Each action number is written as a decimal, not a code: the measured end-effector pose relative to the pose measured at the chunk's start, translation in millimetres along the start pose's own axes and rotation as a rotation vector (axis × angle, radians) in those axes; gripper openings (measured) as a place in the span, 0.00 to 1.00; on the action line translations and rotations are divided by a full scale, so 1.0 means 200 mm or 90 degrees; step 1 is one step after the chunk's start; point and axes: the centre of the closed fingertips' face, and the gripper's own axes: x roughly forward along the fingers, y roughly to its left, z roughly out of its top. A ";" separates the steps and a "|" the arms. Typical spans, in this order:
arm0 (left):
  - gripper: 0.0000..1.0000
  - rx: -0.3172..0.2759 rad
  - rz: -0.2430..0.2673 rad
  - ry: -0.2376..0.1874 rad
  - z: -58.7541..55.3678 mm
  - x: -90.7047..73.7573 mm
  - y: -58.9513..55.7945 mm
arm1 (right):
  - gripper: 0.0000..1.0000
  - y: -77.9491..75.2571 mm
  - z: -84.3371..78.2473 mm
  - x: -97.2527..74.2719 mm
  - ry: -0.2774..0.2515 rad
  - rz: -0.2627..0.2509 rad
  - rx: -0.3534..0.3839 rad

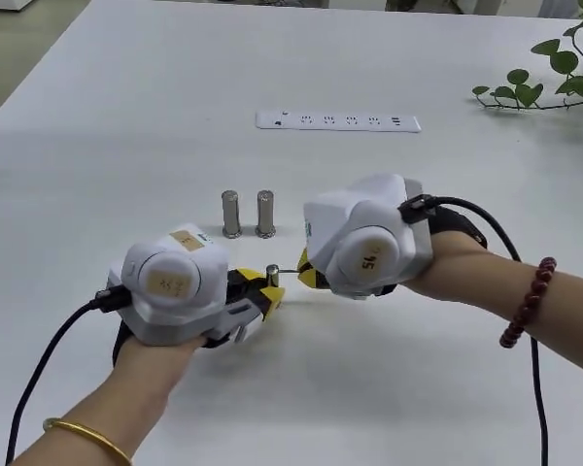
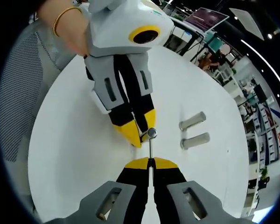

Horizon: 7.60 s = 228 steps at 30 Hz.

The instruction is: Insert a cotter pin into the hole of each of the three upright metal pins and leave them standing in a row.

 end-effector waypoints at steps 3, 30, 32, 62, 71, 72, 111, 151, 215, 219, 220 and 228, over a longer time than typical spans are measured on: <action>0.06 0.004 -0.007 0.000 0.00 0.00 0.00 | 0.00 0.00 0.00 0.00 -0.010 0.003 0.004; 0.05 0.030 -0.038 0.005 -0.01 0.00 0.01 | 0.00 -0.03 0.02 0.02 -0.089 0.016 -0.025; 0.05 0.034 -0.037 0.005 -0.01 0.00 0.01 | 0.00 -0.03 0.01 0.02 -0.091 0.019 -0.030; 0.16 0.012 0.032 0.014 -0.05 -0.03 0.02 | 0.00 0.01 0.05 0.00 -0.088 0.022 0.053; 0.12 -0.021 0.064 0.003 -0.04 -0.03 0.03 | 0.00 0.03 0.06 -0.01 -0.075 0.021 0.114; 0.11 -0.029 0.067 0.002 -0.03 -0.03 0.03 | 0.00 0.03 0.06 -0.01 -0.073 0.020 0.118; 0.06 -0.005 0.054 0.001 -0.03 -0.01 0.01 | 0.03 0.03 0.12 -0.04 -0.084 0.009 0.088; 0.06 -0.012 0.060 0.002 -0.03 -0.01 0.02 | 0.00 0.02 0.12 -0.02 -0.094 0.003 0.112; 0.19 -0.031 0.095 0.001 -0.05 -0.04 0.25 | 0.17 -0.10 0.00 -0.11 -0.223 -0.047 0.527; 0.24 -0.032 0.092 -0.004 -0.03 -0.06 0.25 | 0.18 -0.12 0.00 -0.12 -0.231 -0.057 0.536; 0.25 -0.036 0.087 -0.008 -0.02 -0.07 0.24 | 0.18 -0.14 -0.01 -0.13 -0.235 -0.061 0.539; 0.43 -0.050 0.071 -0.013 -0.01 -0.11 0.22 | 0.20 -0.21 0.00 -0.13 -0.261 -0.086 0.570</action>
